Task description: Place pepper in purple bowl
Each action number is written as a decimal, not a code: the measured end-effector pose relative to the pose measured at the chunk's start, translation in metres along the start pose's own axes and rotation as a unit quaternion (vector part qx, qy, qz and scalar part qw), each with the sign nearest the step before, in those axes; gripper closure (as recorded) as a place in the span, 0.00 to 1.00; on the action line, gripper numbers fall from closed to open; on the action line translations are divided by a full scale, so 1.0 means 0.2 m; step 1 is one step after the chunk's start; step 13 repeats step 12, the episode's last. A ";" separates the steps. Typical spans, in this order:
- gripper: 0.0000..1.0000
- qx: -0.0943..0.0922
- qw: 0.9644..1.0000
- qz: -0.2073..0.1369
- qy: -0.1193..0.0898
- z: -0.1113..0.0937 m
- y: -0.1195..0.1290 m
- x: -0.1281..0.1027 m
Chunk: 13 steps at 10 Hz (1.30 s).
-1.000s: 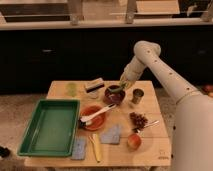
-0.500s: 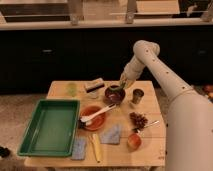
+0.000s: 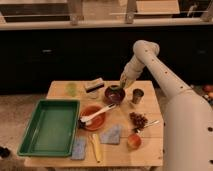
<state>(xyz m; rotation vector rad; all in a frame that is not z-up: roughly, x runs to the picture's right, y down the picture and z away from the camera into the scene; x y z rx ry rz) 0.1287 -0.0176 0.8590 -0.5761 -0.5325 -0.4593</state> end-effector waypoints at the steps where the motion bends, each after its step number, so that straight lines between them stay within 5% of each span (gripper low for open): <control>1: 0.80 -0.002 1.000 -0.006 -0.004 0.02 -0.03 -0.02; 4: 1.00 -0.013 1.000 -0.013 -0.020 0.06 -0.04 -0.02; 7: 1.00 -0.019 0.999 -0.024 -0.044 0.13 -0.03 -0.05; 13: 1.00 0.001 0.998 -0.031 -0.050 0.19 -0.02 -0.05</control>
